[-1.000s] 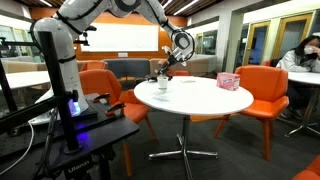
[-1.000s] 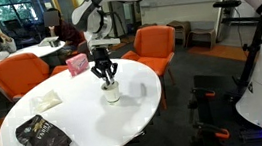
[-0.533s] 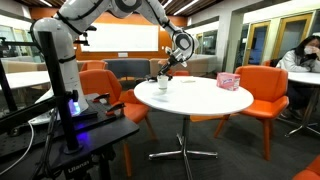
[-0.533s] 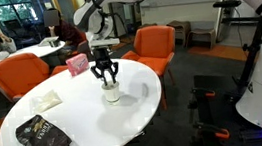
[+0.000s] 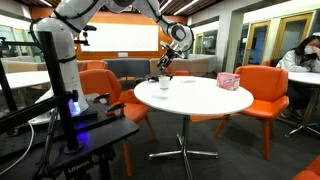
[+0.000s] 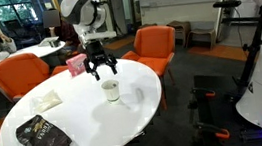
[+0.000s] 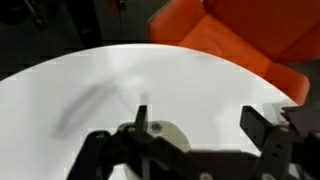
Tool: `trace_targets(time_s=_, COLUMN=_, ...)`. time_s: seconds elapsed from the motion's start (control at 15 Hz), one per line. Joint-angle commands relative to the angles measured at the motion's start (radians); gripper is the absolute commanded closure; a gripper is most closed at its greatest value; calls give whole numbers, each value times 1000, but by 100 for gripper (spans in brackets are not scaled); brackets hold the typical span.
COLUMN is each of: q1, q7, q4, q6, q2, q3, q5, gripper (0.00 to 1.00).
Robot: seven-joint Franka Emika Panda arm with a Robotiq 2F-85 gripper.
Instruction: Put the black marker inside the white cup
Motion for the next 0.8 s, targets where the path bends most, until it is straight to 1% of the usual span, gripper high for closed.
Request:
trace_targets(time_s=0.0, q1=56, q7=-94, q4=-155, q6=67, q2=-148, q3=-19, q5=-133, gripper=0)
trace_targets(time_s=0.2, q1=85, q7=-153, q4=-280, q6=144, q2=-264, q3=-13, q5=-249, gripper=0)
trace_targets(time_s=0.47, q1=96, q7=-212, q4=-471, q6=347, q2=-410, q3=0, q5=-346, gripper=0)
trace_targets(time_s=0.73, q1=89, q7=-292, q4=-648, q6=575, q2=-539, q3=8, q5=-386, gripper=0)
